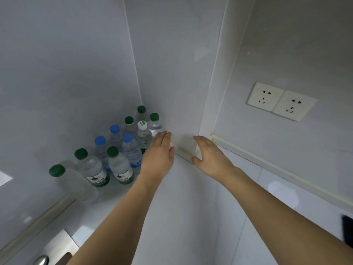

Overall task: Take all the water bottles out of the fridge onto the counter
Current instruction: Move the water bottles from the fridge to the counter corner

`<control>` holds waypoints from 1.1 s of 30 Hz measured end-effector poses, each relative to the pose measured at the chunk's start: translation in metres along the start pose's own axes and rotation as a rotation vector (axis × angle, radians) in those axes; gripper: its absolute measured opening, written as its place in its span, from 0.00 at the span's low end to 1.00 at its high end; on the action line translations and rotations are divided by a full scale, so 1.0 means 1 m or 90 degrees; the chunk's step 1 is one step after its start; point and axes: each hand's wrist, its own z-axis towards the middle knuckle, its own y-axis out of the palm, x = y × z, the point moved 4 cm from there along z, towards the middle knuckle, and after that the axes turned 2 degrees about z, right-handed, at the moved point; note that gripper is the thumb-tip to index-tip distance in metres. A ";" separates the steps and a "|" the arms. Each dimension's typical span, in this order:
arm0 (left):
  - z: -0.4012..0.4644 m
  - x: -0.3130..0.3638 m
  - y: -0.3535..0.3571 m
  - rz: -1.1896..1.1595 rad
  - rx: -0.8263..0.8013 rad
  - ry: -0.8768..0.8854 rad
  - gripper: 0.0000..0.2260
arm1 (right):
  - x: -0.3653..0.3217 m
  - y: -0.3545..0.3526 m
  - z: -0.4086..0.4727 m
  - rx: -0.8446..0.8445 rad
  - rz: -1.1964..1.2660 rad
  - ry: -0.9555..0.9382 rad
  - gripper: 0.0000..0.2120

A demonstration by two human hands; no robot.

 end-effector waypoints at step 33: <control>-0.157 0.478 0.083 -0.015 -0.172 0.449 0.24 | 0.273 -0.162 -0.433 0.301 0.059 0.382 0.30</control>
